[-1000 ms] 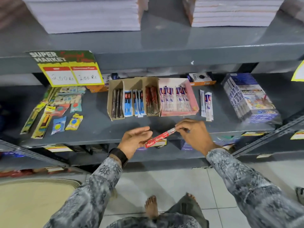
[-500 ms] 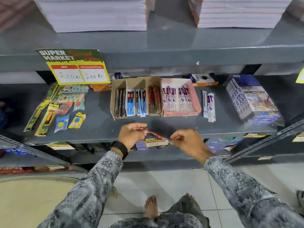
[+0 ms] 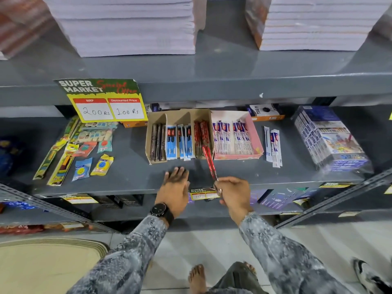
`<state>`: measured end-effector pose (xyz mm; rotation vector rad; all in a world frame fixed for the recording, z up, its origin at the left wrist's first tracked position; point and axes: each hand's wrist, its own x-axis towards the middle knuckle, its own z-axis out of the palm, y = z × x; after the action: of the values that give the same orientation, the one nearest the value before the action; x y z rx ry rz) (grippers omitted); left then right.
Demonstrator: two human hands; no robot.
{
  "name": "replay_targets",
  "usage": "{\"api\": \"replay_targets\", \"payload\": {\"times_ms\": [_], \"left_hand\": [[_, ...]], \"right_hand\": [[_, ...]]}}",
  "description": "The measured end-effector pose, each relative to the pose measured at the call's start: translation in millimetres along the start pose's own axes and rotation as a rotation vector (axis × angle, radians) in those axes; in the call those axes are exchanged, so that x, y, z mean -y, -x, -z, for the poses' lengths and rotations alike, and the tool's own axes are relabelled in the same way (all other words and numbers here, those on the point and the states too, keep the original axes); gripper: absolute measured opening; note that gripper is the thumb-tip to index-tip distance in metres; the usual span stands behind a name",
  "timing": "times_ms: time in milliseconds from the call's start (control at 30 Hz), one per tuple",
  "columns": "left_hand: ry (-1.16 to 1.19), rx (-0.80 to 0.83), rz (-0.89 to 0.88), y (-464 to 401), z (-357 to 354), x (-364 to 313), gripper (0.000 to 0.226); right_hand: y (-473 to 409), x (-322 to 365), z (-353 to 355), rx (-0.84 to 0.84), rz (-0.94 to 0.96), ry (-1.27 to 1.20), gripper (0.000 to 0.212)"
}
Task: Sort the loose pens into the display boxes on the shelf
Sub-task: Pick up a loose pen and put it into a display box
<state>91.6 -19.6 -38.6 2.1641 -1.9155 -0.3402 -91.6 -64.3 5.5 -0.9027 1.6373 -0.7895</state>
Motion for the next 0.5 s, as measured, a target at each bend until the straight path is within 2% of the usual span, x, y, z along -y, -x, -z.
{"api": "replay_targets", "payload": {"times_ms": [33, 100, 233, 300, 333, 400, 467, 500], "left_hand": [[-0.056, 0.014, -0.037, 2, -7, 4, 0.061], [-0.096, -0.046, -0.068, 3, -16, 9, 0.056], [-0.047, -0.074, -0.053, 3, -15, 4, 0.049], [-0.053, -0.075, -0.058, 3, -15, 5, 0.05], [-0.058, -0.076, -0.056, 3, -16, 6, 0.05], [-0.06, -0.095, -0.054, 4, -18, 6, 0.052], [-0.061, -0.121, -0.056, 4, -20, 4, 0.053], [-0.064, -0.123, -0.053, 4, -21, 4, 0.051]], "right_hand": [[-4, 6, -9, -0.01, -0.018, -0.051, 0.009], [-13, 20, -23, 0.001, -0.066, -0.158, 0.003], [-36, 38, -43, -0.063, -0.193, -0.449, 0.014], [-44, 31, -47, -0.038, -0.122, -0.518, 0.002], [-44, 30, -48, 0.021, -0.155, -0.602, 0.012], [-38, 17, -45, 0.102, -0.129, -0.512, 0.029], [-31, 13, -46, 0.27, -0.158, -0.606, 0.029], [-28, 10, -46, 0.273, -0.181, -0.707, 0.025]]}}
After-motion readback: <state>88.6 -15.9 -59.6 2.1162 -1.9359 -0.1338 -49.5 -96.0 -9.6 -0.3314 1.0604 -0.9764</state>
